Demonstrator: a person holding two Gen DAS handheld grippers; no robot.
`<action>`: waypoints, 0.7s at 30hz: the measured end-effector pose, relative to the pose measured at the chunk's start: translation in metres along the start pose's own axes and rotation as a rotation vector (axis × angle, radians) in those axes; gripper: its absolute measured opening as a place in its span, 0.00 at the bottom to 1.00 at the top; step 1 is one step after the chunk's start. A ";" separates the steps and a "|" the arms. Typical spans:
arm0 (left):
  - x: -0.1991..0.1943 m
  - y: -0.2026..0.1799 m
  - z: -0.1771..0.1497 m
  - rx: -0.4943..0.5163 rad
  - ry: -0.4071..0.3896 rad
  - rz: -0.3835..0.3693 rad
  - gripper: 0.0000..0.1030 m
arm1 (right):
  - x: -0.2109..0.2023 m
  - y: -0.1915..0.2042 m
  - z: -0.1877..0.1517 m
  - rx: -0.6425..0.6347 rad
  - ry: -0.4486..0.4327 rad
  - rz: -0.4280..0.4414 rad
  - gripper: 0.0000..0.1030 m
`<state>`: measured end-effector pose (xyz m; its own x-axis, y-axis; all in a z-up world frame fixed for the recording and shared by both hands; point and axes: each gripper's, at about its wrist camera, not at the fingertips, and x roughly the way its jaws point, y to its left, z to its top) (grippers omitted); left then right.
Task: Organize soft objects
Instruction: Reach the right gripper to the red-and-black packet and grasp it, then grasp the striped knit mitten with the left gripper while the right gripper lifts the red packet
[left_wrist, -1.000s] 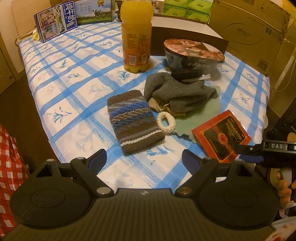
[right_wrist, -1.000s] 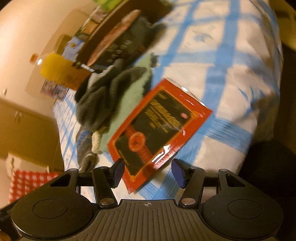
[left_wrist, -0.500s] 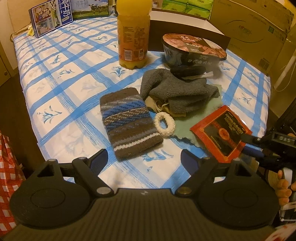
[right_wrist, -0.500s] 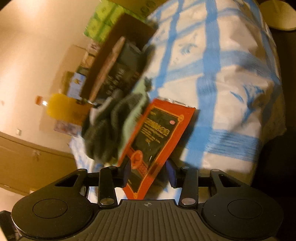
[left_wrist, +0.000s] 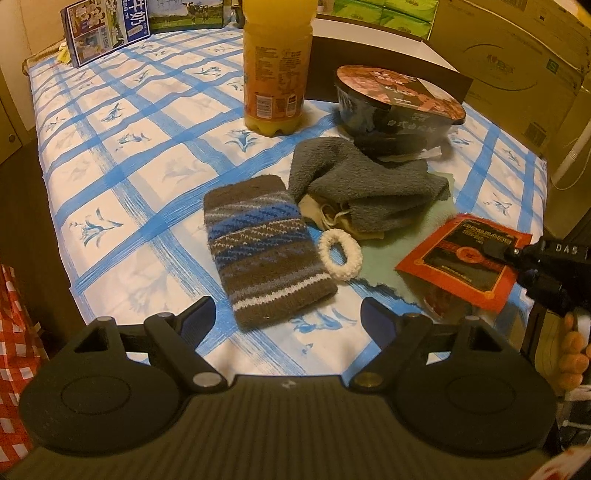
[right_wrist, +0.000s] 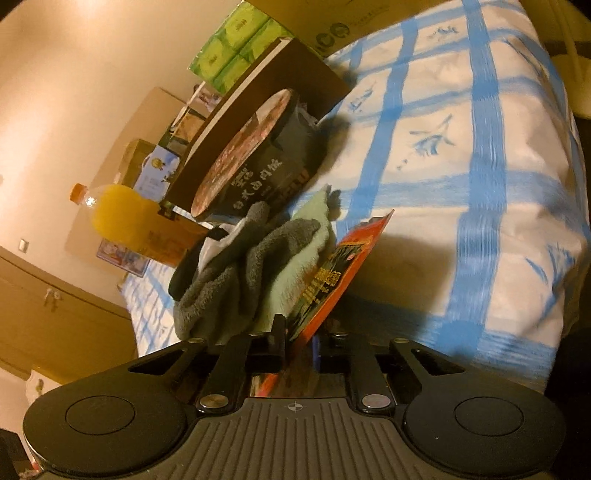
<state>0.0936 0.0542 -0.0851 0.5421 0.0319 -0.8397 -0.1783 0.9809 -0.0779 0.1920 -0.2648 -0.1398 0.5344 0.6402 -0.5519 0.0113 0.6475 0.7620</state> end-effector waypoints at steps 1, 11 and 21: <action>0.001 0.001 0.000 -0.001 0.000 0.000 0.82 | 0.001 0.002 0.002 -0.004 0.001 -0.008 0.10; 0.013 0.011 0.003 -0.016 -0.005 -0.009 0.82 | -0.008 0.041 0.020 -0.218 0.020 -0.086 0.01; 0.047 0.018 0.017 -0.070 0.001 -0.026 0.82 | -0.009 0.070 0.025 -0.395 0.017 -0.164 0.01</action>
<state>0.1296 0.0769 -0.1166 0.5465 0.0063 -0.8374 -0.2214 0.9655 -0.1372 0.2096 -0.2352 -0.0729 0.5385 0.5199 -0.6631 -0.2314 0.8479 0.4770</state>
